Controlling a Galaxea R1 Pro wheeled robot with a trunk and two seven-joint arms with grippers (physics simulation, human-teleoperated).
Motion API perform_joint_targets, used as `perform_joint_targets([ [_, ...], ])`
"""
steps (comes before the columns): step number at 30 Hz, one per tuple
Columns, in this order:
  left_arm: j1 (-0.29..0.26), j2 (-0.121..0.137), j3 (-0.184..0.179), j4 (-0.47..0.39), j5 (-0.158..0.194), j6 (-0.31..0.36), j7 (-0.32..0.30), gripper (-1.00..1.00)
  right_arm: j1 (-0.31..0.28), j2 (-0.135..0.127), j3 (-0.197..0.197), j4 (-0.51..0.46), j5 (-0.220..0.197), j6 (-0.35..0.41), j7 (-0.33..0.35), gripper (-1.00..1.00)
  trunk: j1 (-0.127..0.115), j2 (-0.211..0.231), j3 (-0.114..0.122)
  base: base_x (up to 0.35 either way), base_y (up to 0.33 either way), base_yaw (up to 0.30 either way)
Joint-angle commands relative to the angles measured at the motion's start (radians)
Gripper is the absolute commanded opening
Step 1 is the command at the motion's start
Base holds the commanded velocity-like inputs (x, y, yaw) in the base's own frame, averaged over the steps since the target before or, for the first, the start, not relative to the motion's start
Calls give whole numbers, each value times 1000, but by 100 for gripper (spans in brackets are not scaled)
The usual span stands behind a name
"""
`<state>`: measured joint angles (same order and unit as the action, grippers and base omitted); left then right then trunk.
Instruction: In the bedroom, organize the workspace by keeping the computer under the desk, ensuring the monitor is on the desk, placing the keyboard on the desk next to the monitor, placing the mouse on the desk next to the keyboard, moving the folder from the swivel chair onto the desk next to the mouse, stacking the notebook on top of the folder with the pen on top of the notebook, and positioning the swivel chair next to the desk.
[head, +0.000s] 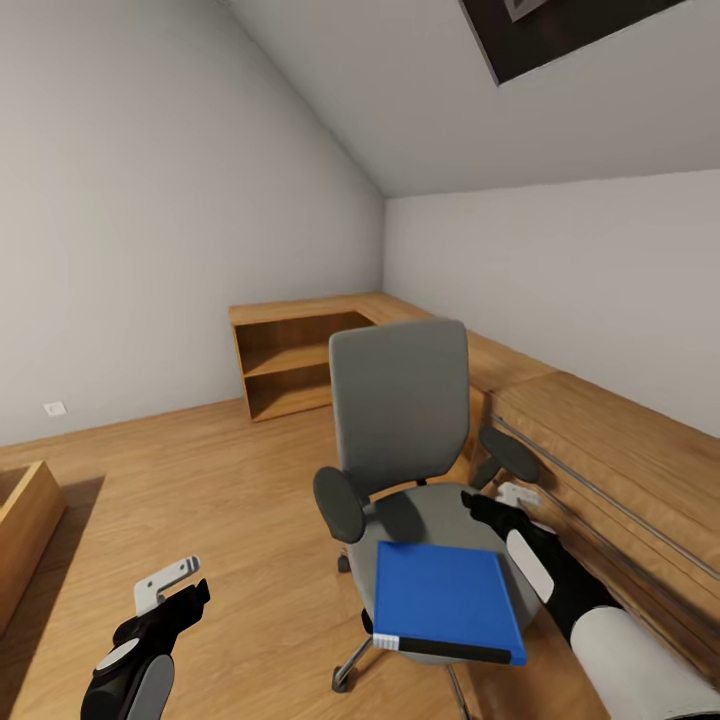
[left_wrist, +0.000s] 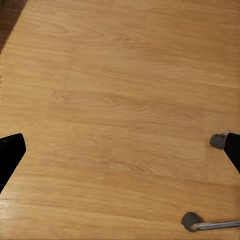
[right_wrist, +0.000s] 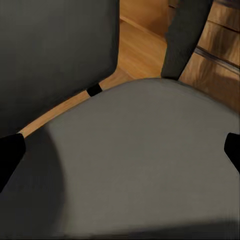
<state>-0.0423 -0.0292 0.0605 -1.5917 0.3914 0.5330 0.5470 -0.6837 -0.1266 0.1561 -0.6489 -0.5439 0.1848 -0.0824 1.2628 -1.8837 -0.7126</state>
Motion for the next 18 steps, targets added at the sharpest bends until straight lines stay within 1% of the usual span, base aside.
perform_joint_targets([
  [1, -1, 0, 1, -1, 10, 2, 7, 100, 17, -2, 7, -36, -10, 15, -9, 100, -4, 7, 2, 0, 0, 0],
  [2, -1, 0, 1, -1, 10, 2, 7, 100, 52, -2, 3, -106, -11, 43, -11, 100, -8, 14, 5, 0, 0, 0],
  [3, -1, 0, 1, -1, 10, 2, 7, 100, 69, -2, 0, -143, -11, 59, -12, 100, -12, 21, 8, 0, 0, 0],
  [4, -1, -1, 1, -1, 10, 2, 7, 100, 102, -2, -11, -215, -15, 94, -18, 100, -16, 28, 12, 0, 0, 0],
  [6, -1, -1, 1, 1, 10, 2, 7, 100, 136, -2, -28, -286, -24, 131, -27, 100, -16, 28, 12, 0, 0, 0],
  [7, -1, -1, 1, 8, 10, 2, 7, 100, 170, -1, -50, -355, -42, 168, -38, 100, -16, 28, 12, 0, 0, 0],
  [8, -1, -1, 1, 12, 10, 2, 7, 100, 188, -1, -62, -388, -55, 185, -42, 100, -16, 28, 12, 0, 0, 0],
  [9, -1, -2, 1, 24, 10, 3, 7, 100, 223, 0, -83, -456, -88, 220, -48, 100, -16, 28, 12, 0, 0, 0],
  [11, -1, -2, 1, 37, 10, 3, 8, 100, 259, 0, -99, -523, -129, 251, -52, 100, -16, 28, 12, 0, 0, 0],
  [13, -1, -1, 2, 73, 12, 3, 8, 100, 329, -2, -123, -653, -220, 298, -57, 100, -16, 28, 12, 0, 0, 0],
  [14, 4, 1, 3, 129, 12, -2, 7, 100, 385, -4, -148, -741, -289, 316, -58, 100, -16, 28, 12, 0, 0, 0],
  [17, 18, 3, 4, 201, 10, -7, 8, 100, 430, -5, -181, -805, -343, 326, -59, 100, -16, 28, 12, 0, 0, 0],
  [18, 26, 4, 5, 244, 9, -16, 8, 100, 452, -5, -200, -835, -368, 330, -59, 100, -16, 28, 12, 0, 0, 0],
])
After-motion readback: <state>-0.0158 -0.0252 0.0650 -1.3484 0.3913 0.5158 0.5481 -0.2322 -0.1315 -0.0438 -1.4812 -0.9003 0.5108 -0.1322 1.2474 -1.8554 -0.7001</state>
